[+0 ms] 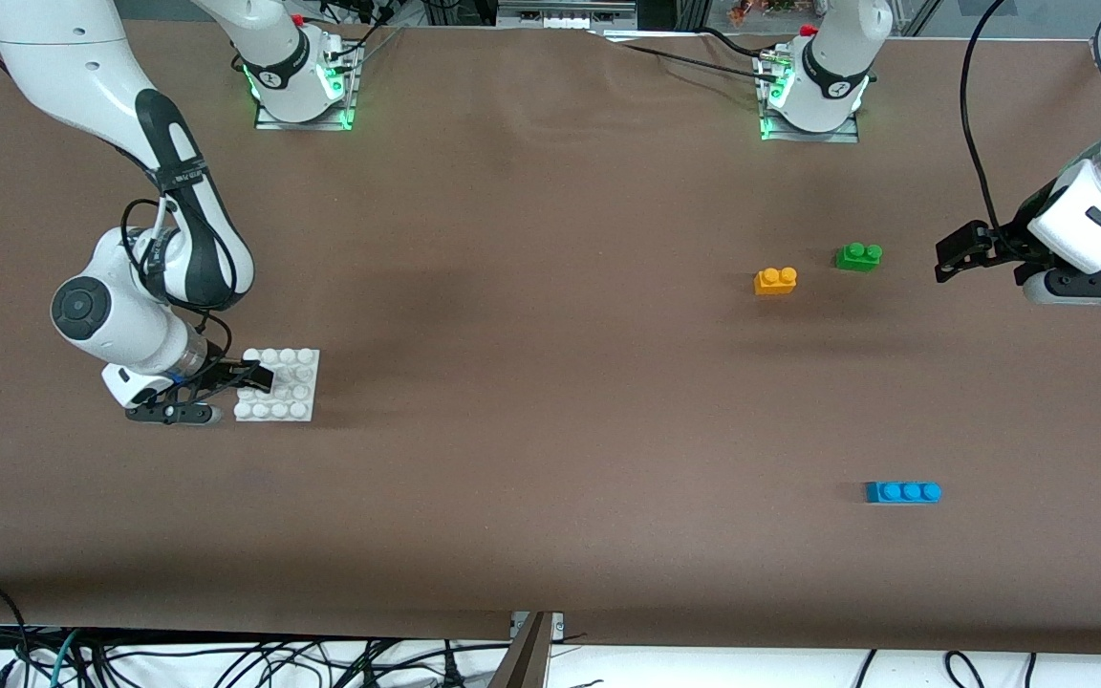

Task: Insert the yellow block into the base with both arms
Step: 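Move the right gripper down onto the white base plate and grasp it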

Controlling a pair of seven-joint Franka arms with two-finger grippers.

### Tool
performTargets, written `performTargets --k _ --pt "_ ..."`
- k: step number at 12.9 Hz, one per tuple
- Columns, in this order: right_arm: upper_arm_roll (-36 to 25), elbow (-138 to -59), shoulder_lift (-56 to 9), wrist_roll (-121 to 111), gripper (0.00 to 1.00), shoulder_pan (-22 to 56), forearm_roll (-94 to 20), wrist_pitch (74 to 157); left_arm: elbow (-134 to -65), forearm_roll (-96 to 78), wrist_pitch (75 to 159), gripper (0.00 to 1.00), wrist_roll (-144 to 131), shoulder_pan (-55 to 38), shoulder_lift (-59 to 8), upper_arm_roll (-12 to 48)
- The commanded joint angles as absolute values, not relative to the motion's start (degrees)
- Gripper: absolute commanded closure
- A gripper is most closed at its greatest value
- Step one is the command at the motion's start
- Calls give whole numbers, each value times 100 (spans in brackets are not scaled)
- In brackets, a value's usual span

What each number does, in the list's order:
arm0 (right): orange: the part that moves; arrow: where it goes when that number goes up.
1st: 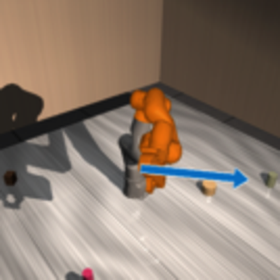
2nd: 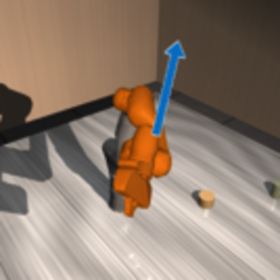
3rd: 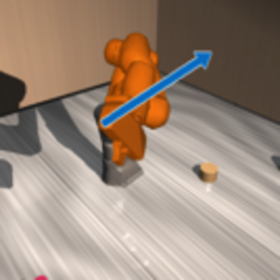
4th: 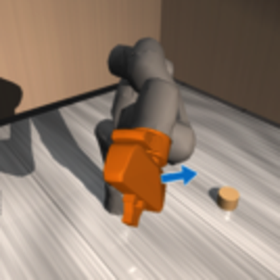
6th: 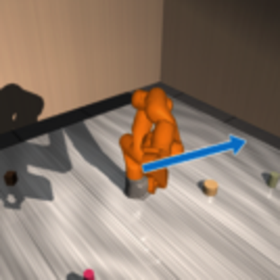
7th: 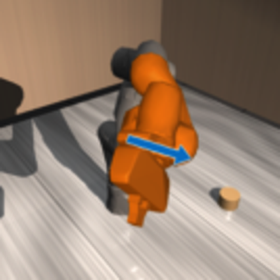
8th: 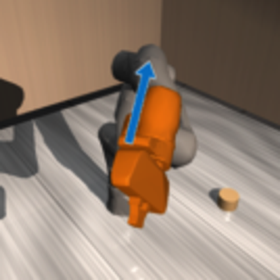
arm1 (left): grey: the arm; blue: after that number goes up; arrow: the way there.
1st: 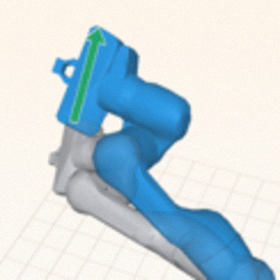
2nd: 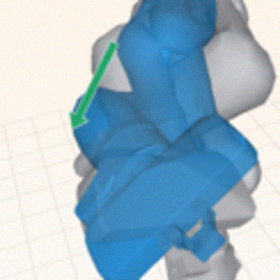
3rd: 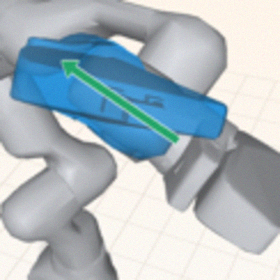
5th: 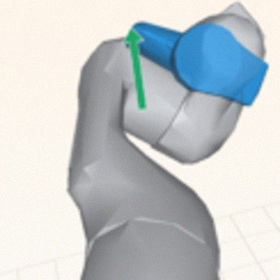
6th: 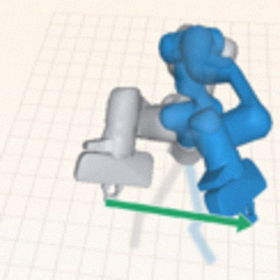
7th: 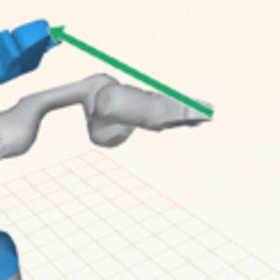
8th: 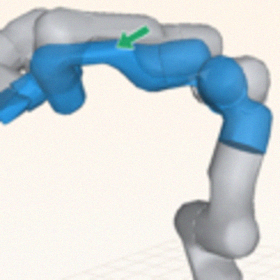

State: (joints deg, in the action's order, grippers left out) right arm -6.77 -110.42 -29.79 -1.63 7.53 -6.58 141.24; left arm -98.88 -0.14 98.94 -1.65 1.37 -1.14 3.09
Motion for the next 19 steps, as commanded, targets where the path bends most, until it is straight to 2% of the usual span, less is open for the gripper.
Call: performTargets --k 1,8,14,19 --pt "-668 -11171 -2988 -132 0 747 -747 14256 -9835 -44 9809 0 0 114 -79 264" --pt "-668 -11171 -3243 -193 4 686 -756 14571 -9835 -35 9809 0 0 114 -79 264" --pt "-659 -11162 -3296 -158 19 685 -809 14616 -9835 -44 9809 0 -9 114 -79 264" --pt "-536 -11136 -3296 -132 19 721 -809 14616 -9835 -35 9809 0 0 114 -79 264"
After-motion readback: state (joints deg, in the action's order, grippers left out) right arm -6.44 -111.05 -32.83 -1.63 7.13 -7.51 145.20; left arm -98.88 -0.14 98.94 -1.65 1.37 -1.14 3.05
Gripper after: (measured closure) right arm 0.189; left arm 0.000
